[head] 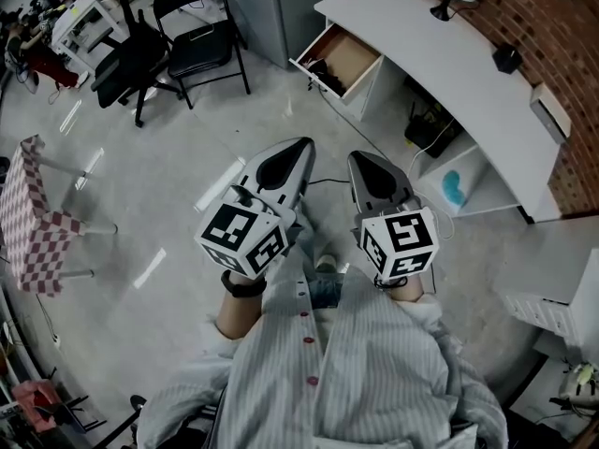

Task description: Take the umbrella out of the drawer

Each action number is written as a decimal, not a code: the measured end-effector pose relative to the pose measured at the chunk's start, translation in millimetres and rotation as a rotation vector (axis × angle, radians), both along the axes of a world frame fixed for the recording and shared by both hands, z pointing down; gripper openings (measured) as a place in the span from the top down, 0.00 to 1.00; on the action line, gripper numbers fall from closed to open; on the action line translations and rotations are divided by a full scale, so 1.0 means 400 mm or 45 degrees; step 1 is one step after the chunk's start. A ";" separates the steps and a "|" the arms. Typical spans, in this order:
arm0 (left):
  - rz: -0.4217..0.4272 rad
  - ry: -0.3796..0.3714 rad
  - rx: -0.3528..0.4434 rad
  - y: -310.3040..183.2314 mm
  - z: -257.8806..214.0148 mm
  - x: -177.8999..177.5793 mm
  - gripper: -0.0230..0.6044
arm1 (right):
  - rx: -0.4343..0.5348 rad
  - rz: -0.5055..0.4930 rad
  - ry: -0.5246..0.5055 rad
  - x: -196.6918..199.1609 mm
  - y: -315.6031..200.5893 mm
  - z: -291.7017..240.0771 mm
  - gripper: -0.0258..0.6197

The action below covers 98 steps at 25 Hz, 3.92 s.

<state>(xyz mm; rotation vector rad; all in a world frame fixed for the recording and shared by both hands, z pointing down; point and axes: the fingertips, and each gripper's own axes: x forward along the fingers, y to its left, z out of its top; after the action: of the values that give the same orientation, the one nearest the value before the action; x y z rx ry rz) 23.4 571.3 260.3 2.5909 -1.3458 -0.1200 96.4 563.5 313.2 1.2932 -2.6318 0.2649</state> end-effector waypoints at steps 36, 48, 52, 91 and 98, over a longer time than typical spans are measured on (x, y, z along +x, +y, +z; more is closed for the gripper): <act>0.113 -0.003 -0.071 -0.737 0.086 -0.366 0.95 | -0.112 0.240 0.044 -0.269 -0.710 0.101 0.91; 0.114 -0.036 -0.046 -0.983 0.086 -0.351 0.95 | -0.119 0.196 0.030 -0.286 -0.970 0.123 0.91; 0.104 -0.053 -0.040 -1.100 0.082 -0.325 0.95 | -0.129 0.166 0.021 -0.276 -1.092 0.132 0.91; 0.393 -0.119 -0.188 -1.706 0.221 -0.102 0.95 | -0.251 0.384 0.057 -0.095 -1.657 0.213 0.91; 0.491 -0.218 -0.262 -1.712 0.344 -0.098 0.95 | -0.318 0.453 0.050 -0.091 -1.641 0.280 0.91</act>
<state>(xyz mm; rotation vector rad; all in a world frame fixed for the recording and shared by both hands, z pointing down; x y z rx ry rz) -16.0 -113.4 397.8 2.6687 -0.8267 0.2928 60.0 -92.8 425.2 1.6455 -2.2335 0.5925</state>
